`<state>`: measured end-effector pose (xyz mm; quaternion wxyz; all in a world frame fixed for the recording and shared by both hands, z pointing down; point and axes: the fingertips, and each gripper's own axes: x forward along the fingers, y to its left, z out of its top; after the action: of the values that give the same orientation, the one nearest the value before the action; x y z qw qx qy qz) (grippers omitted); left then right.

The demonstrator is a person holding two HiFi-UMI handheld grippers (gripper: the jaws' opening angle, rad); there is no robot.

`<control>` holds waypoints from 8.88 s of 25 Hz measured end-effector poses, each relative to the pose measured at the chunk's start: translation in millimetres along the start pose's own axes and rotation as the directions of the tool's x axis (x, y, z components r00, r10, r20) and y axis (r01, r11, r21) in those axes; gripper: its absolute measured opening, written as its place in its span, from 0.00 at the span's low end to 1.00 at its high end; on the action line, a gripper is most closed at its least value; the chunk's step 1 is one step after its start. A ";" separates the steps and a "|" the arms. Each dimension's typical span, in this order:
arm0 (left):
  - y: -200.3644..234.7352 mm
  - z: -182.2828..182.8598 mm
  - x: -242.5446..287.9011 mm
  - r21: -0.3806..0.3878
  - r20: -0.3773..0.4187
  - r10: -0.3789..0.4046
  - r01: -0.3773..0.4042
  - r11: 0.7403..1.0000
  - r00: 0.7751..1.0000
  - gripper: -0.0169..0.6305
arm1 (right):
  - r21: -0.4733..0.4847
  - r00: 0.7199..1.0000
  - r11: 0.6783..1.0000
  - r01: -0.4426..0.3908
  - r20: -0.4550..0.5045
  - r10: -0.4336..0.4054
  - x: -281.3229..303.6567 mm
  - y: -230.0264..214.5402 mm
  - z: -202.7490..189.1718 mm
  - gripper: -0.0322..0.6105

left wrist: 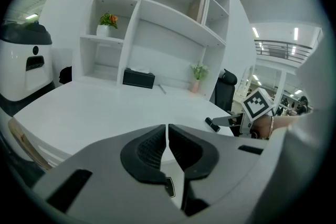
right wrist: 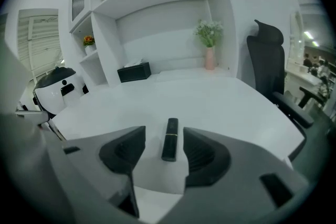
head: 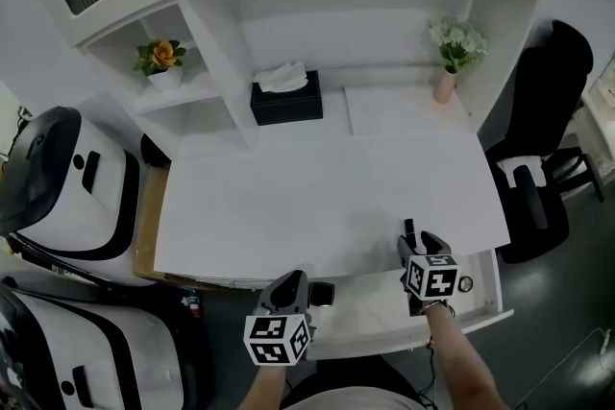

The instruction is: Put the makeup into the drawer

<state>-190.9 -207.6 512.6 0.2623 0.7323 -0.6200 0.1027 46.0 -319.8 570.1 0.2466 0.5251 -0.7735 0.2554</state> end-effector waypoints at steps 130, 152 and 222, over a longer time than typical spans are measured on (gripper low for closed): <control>-38.3 -57.5 20.7 0.029 -0.127 -0.044 0.049 0.998 0.991 0.05 | 0.017 0.931 0.991 0.134 -0.346 -0.120 -3.1 -71.5 -152.7 0.21; -35.8 -59.9 36.9 0.031 -0.163 0.001 0.004 1.000 0.987 0.05 | 0.026 0.906 0.993 0.116 -0.412 -0.095 29.9 -81.8 -177.6 0.21; -39.6 -37.3 -65.9 0.099 0.019 -0.083 0.080 0.992 0.996 0.05 | 0.010 0.979 1.000 -0.018 0.205 0.016 -169.4 41.2 -52.7 0.05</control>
<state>-160.1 -128.6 502.4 0.2226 0.7702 -0.5868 0.1139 68.7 -155.9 493.8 0.1603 0.5434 -0.7977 0.2066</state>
